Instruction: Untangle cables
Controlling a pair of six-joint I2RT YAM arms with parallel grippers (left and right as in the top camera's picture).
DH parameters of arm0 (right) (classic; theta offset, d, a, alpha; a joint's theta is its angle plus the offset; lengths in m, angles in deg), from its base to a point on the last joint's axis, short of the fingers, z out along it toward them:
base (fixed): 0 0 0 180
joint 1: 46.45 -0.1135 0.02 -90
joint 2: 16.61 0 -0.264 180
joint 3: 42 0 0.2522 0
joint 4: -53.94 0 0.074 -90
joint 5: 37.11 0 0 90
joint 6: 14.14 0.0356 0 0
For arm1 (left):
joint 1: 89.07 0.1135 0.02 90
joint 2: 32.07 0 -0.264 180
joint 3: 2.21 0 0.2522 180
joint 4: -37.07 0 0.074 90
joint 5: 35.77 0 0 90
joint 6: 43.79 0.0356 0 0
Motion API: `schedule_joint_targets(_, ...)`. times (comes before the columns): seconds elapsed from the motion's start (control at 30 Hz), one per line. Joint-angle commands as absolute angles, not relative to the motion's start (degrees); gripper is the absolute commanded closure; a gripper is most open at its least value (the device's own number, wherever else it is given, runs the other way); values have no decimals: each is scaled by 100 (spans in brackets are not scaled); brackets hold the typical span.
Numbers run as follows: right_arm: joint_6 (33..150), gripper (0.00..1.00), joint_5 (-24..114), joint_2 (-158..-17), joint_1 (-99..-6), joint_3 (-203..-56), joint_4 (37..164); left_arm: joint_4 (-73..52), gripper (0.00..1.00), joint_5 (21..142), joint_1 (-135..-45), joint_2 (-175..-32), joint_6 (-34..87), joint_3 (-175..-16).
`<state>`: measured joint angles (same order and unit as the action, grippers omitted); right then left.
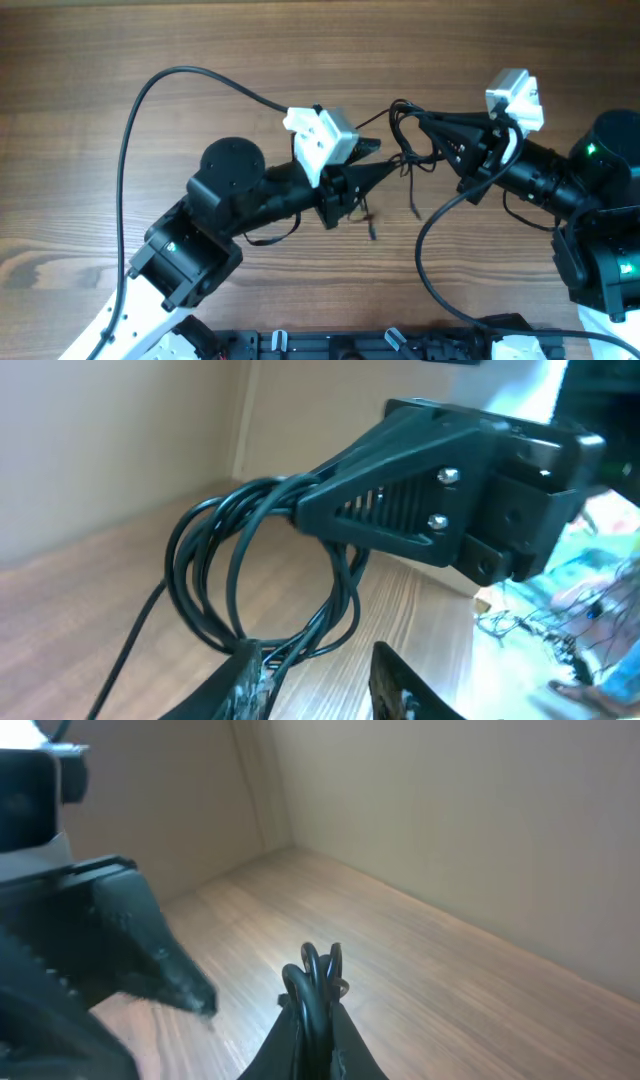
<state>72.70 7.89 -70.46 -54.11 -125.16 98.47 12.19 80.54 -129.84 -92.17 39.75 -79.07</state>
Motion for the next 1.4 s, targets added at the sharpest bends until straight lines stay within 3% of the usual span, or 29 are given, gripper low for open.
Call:
schedule_joint_targets(0.0,6999,96,86,-7041,-5409,-12540,9849,1499,36,8139,-13010,-9149,4603,-7959)
schedule_joint_targets(0.03,6995,96,46,-7041,-5409,-12540,9864,1595,27,8137,-13010,-9157,4603,-7959)
schedule_joint_targets(0.1,6979,96,-131,-7039,-5409,-12540,9856,1724,21,8043,-13010,-9188,4622,-7959)
schedule_joint_targets(0.43,6805,96,-979,-7039,-5411,-12540,9862,1438,17,6541,-13010,-9295,5991,-7959)
schedule_joint_targets(0.6,6826,96,-1339,-7039,-5411,-12540,9860,1807,18,6878,-13010,-9507,5993,-7959)
schedule_joint_targets(0.67,6835,96,-1342,-7039,-5411,-12540,9862,1798,30,6987,-13013,-9564,5991,-7959)
schedule_joint_targets(0.8,6837,96,-1160,-7039,-5409,-12540,9864,1777,92,6987,-13010,-9592,5929,-7959)
schedule_joint_targets(0.87,6837,94,-804,-7041,-5409,-12540,9864,1777,96,6985,-13010,-9592,5927,-7959)
schedule_joint_targets(0.9,6837,78,-616,-7041,-5409,-12540,9864,1777,96,6987,-13010,-9592,5927,-7959)
schedule_joint_targets(0.93,6839,44,-452,-7041,-5409,-12540,9864,1774,96,6985,-13010,-9592,5919,-7959)
schedule_joint_targets(1.0,6844,0,-185,-7039,-5409,-12540,9862,1774,96,6983,-13010,-9592,5748,-7959)
schedule_joint_targets(1.2,6958,0,674,-7039,-5409,-12540,9904,1669,96,6838,-13006,-9584,5357,-7959)
schedule_joint_targets(1.37,7196,0,1506,-7039,-5409,-12540,10175,1543,96,5870,-13006,-9571,4441,-7959)
